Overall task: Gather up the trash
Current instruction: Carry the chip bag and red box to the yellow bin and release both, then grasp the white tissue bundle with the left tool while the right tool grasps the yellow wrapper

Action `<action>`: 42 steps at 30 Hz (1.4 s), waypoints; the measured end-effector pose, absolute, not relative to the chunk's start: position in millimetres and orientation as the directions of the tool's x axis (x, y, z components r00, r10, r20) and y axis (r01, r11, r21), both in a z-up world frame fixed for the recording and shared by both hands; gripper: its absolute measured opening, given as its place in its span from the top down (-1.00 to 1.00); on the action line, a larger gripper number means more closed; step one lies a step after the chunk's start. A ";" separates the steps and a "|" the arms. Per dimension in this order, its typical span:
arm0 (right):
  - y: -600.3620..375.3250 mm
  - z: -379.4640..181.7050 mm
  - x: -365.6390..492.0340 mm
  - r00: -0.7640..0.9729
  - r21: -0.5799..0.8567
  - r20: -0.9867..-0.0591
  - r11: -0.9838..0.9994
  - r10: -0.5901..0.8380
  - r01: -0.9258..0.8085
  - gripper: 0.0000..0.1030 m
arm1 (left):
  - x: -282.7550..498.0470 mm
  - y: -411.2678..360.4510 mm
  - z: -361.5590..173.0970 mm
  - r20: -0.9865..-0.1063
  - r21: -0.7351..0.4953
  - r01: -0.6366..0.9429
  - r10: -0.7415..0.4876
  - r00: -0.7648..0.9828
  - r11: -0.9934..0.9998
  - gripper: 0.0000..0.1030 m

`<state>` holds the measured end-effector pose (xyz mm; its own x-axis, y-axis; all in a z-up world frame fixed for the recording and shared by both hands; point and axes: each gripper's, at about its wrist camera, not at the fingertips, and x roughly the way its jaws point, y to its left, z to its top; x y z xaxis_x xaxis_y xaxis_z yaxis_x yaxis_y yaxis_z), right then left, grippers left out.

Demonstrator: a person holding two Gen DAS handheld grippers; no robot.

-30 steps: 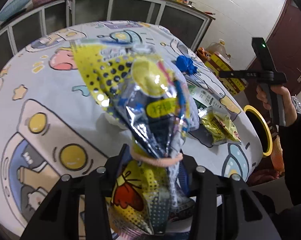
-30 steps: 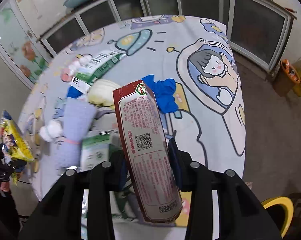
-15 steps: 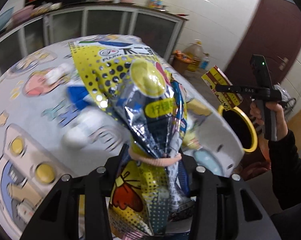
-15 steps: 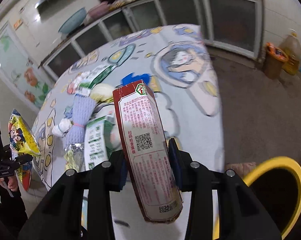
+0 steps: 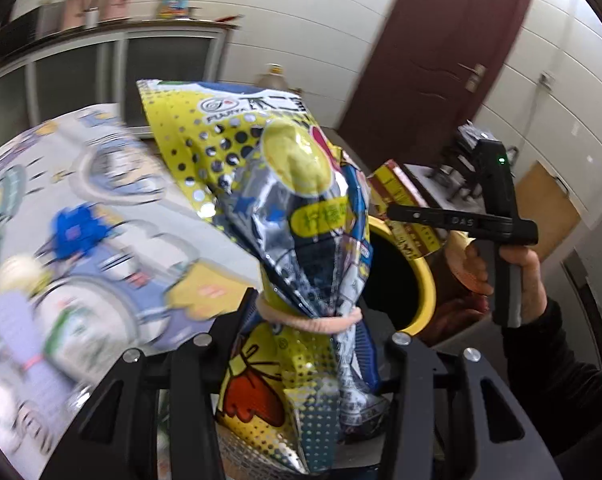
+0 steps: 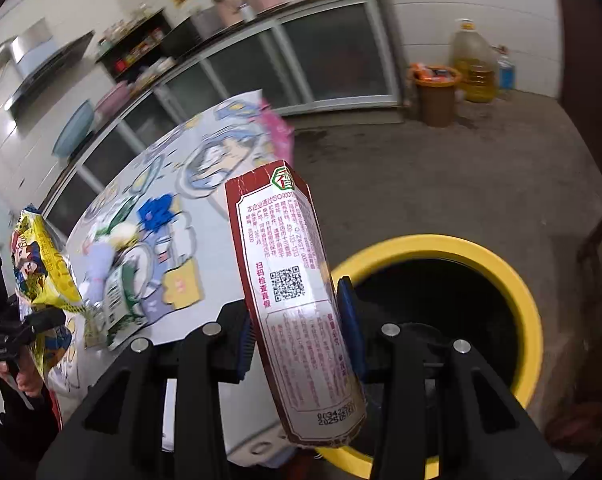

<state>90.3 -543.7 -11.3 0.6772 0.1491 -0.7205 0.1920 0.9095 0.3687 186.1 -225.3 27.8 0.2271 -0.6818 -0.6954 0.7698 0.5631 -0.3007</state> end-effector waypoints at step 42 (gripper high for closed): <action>-568.4 -50.6 22.1 0.743 0.440 -0.668 0.826 0.038 0.353 -0.30 | 183.8 -247.7 -3.6 -0.664 -0.314 0.758 -0.703 0.256 0.572 -0.59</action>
<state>22.1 -568.4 -50.6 0.7430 0.0384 -0.6682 0.3527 0.8260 0.4396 183.8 -247.7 -3.6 0.2559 -0.7028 -0.6638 0.7576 0.5723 -0.3139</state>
